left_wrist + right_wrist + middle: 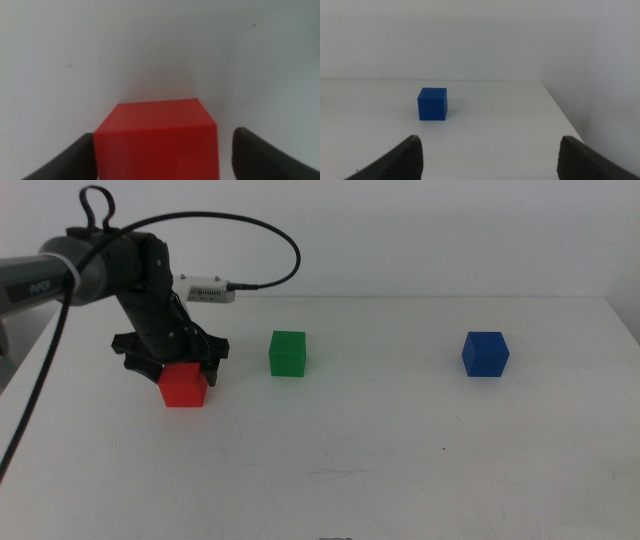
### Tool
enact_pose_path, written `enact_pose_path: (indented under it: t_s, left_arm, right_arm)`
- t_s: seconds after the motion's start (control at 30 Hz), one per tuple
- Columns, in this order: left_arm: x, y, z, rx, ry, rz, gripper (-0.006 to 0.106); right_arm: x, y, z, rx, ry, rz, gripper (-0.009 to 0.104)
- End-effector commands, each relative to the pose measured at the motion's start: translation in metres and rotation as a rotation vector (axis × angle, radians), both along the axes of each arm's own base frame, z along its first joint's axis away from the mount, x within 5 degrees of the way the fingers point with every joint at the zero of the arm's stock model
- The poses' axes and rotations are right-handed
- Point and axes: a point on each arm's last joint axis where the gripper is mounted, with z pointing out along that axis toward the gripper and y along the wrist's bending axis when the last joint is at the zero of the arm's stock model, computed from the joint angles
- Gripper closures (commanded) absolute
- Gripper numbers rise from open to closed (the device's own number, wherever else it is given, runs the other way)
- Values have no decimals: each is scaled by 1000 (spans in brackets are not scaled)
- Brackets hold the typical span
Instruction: Stack red cubes first, then green, then blue cubes in a specific spot.
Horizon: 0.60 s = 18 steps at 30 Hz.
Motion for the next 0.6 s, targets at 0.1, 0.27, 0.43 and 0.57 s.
enact_pose_path:
  t_s: [0.1,0.27,0.43,0.57]
  left_arm:
    - [4,-2,28,-30,-100,18,38]
    - [1,-2,38,-36,-115,2,73]
    - [-16,-2,60,-55,-75,28,86]
    - [-44,-17,74,-69,-97,71,86]
  right_arm:
    - [-2,1,14,-27,-109,6,4]
    - [-2,1,14,-27,-109,6,4]
    - [-2,1,14,-27,-109,6,4]
    - [-2,1,14,-28,-109,6,4]
